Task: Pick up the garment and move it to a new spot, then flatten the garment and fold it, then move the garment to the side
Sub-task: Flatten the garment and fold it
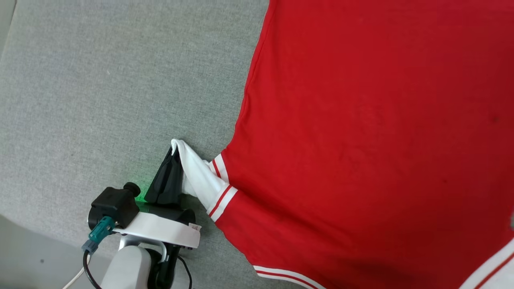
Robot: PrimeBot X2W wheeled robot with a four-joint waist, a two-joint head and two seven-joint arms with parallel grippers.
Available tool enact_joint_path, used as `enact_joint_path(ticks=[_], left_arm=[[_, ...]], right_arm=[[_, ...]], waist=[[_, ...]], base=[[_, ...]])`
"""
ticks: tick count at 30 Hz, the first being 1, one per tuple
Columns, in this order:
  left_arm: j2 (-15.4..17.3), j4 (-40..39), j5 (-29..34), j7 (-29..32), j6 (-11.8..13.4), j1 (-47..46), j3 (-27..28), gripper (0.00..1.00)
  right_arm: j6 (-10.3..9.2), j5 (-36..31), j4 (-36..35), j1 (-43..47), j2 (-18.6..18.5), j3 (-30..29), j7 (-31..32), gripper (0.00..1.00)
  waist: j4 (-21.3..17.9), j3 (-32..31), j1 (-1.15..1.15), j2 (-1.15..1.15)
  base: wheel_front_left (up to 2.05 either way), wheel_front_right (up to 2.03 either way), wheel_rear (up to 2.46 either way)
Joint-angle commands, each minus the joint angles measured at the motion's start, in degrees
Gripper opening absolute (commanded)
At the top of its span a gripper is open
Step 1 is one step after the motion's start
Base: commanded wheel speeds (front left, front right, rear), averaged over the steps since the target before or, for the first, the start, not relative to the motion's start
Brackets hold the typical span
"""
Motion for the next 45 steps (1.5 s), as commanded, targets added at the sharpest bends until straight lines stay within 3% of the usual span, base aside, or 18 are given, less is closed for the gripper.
enact_joint_path(ticks=[1,8,12,26,36,45], left_arm=[[-0.1,0.9,0.3,0.3,0.1,0.8,0.4,0.00],[0.5,1.9,0.6,0.3,-0.4,2.9,2.0,0.00],[1.3,2.7,0.5,0.3,-0.4,4.9,3.0,0.00],[4.0,5.0,-0.9,1.3,0.4,12.4,4.9,0.00],[5.1,4.8,-1.9,2.2,1.2,16.7,5.7,0.00],[5.3,4.7,-2.6,2.1,1.3,17.6,5.5,0.00]], right_arm=[[-0.09,-0.3,1.8,2.8,0.0,0.8,0.7,0.00],[-0.09,2.4,1.8,2.3,0.9,3.8,-2.4,0.00],[-0.09,5.0,0.3,4.2,-0.5,7.2,-3.9,0.00],[-0.09,17.2,-11.9,22.4,-11.4,14.9,-10.4,0.00],[-0.09,22.9,-18.0,43.2,-16.7,11.5,-13.5,0.00],[-0.09,22.8,-17.5,60.0,-12.7,6.4,-17.6,0.00]], waist=[[-0.7,-1.1,0.00,0.00],[-3.1,-7.3,0.00,0.00],[-4.8,-11.4,0.00,0.00],[-10.2,-24.1,0.00,0.00],[-13.4,-29.2,0.00,0.00],[-14.4,-29.2,0.00,0.00]], base=[[0.00,0.00,0.00],[0.00,0.00,0.00],[0.00,0.00,0.00],[0.00,0.00,0.00],[0.00,0.00,0.00],[0.00,0.00,0.00]])
